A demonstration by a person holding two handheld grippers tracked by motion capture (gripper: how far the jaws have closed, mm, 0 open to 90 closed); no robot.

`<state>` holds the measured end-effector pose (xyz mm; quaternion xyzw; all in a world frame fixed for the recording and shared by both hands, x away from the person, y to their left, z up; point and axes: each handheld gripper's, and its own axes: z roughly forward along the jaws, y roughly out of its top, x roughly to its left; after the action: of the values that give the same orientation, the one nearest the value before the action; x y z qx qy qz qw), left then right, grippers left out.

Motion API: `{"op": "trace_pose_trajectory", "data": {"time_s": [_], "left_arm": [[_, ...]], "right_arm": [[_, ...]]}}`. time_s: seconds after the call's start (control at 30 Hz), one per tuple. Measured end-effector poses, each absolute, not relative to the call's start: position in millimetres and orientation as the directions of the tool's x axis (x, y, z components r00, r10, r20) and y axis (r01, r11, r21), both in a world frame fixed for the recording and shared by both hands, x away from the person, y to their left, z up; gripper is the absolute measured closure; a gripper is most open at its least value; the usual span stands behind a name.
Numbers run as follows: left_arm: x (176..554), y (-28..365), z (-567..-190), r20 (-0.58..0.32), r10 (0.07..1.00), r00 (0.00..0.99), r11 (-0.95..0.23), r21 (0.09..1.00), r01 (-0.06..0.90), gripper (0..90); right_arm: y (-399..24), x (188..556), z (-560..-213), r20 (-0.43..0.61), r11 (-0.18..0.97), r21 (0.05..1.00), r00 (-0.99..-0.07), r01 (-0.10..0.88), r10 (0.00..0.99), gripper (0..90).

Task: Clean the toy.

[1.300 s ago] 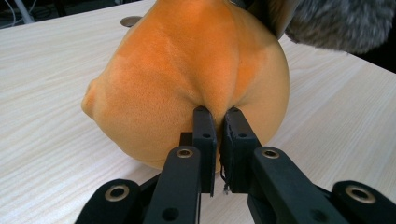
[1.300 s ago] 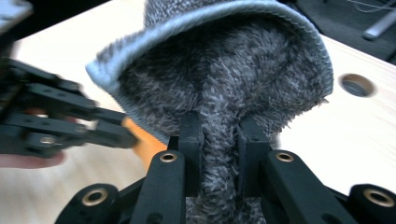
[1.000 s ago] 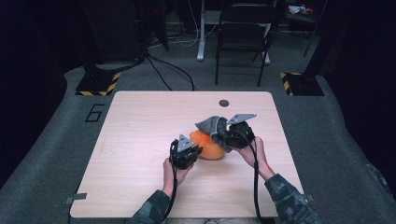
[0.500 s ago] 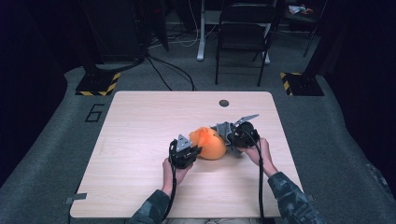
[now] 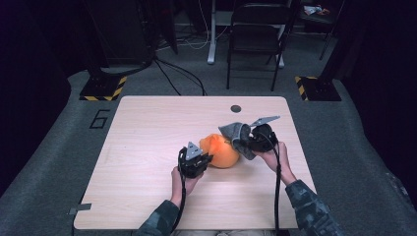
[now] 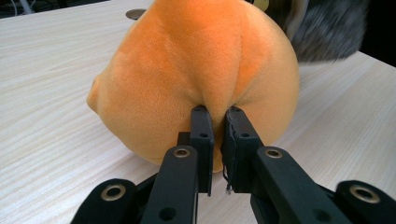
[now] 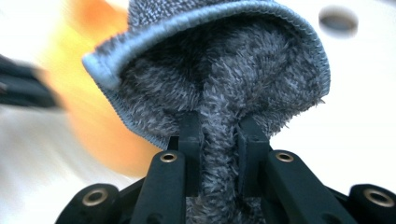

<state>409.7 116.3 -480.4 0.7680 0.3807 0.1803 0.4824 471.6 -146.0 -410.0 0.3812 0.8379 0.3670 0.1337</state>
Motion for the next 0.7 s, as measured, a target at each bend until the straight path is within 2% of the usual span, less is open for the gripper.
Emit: {"op": "trace_pose_trajectory", "data": {"time_s": [0.13, 0.27, 0.7], "left_arm": [[409, 115, -480, -0.083, 0.757, 0.648, -0.254, 0.877, 0.408, 83.1], [409, 116, -480, -0.087, 0.757, 0.648, -0.255, 0.874, 0.415, 83.1], [410, 116, -482, -0.097, 0.761, 0.642, -0.243, 0.874, 0.421, 82.9]], "right_arm": [[-128, 453, -391, 0.047, 0.436, 0.768, -0.721, 0.468, 0.691, 75.6], [-112, 447, -398, 0.002, 0.491, 0.752, -0.745, 0.441, 0.667, 75.4], [-126, 466, -420, 0.018, 0.528, 0.663, -0.716, 0.531, 0.698, 75.2]]}}
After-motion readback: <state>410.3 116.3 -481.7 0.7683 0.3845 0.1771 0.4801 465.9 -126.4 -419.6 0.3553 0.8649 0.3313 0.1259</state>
